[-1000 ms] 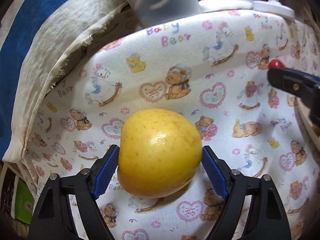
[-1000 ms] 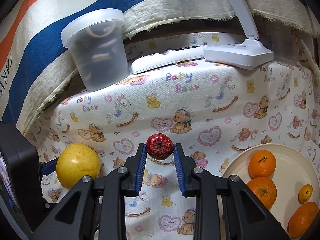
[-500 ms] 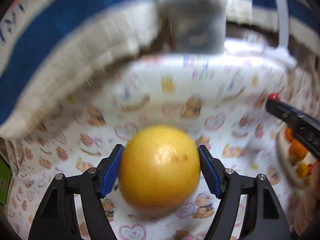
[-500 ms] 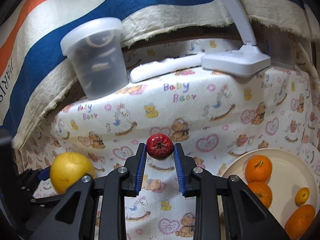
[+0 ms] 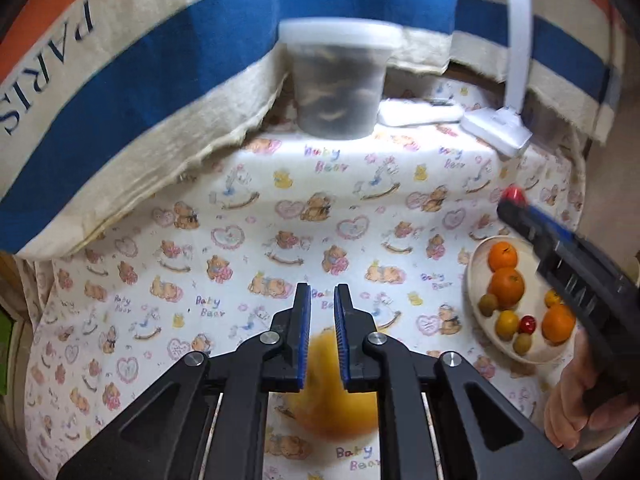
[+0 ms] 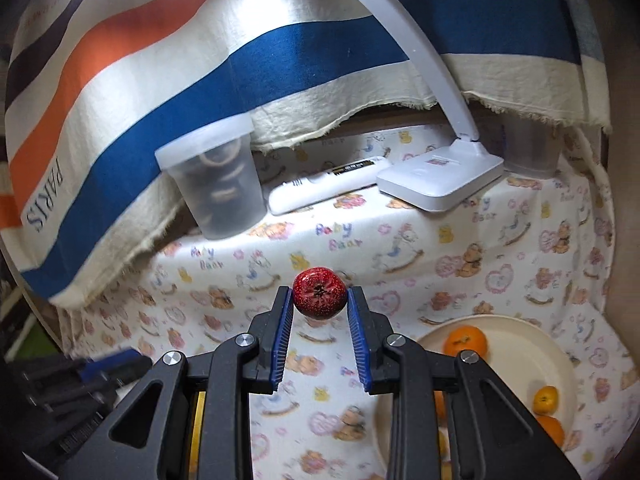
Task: Organize fruits
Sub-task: 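Grasp and lift the large yellow apple with the left tool while the right holds the red apple, then carry the yellow apple and red apple over the white plate with both tools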
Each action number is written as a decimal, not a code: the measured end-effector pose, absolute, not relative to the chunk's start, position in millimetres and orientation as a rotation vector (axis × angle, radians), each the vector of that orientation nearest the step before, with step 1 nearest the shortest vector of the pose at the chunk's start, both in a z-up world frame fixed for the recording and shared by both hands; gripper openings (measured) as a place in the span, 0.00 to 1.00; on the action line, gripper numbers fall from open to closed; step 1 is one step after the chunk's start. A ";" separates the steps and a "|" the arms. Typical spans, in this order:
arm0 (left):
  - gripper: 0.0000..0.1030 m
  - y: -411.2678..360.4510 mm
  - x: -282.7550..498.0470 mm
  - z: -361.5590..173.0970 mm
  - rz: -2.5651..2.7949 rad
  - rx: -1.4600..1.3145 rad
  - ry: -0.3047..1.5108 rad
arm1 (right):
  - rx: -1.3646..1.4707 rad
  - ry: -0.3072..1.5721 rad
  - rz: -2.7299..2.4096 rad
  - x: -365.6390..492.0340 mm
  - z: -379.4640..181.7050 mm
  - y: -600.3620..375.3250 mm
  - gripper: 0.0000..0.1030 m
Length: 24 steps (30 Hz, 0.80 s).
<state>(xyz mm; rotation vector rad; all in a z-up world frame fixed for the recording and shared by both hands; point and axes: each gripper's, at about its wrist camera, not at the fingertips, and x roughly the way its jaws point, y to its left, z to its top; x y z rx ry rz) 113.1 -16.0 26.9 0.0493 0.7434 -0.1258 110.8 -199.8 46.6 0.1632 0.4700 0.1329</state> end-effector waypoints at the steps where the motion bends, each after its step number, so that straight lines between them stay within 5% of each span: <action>1: 0.11 -14.8 107.7 29.3 -0.125 0.056 0.746 | 0.147 0.479 0.141 106.2 44.8 -200.4 0.28; 6: 0.18 -12.5 89.5 24.7 -0.163 0.071 0.796 | 0.107 0.512 0.185 81.4 34.8 -207.3 0.28; 8: 0.42 -13.0 77.6 22.3 -0.181 0.085 0.792 | 0.111 0.526 0.205 68.6 30.6 -213.8 0.28; 10: 0.55 -13.2 66.5 18.2 -0.214 0.080 0.788 | 0.112 0.527 0.218 57.3 28.2 -218.7 0.28; 17: 0.82 -27.3 52.2 11.0 -0.285 0.073 0.789 | 0.127 0.496 0.229 23.4 27.2 -239.3 0.28; 20: 0.92 -35.8 55.7 6.9 -0.295 0.087 0.808 | 0.137 0.453 0.213 18.3 26.0 -249.2 0.28; 24: 0.94 -43.3 68.2 -9.7 -0.297 0.082 0.884 | 0.180 0.480 0.213 28.6 20.6 -261.8 0.28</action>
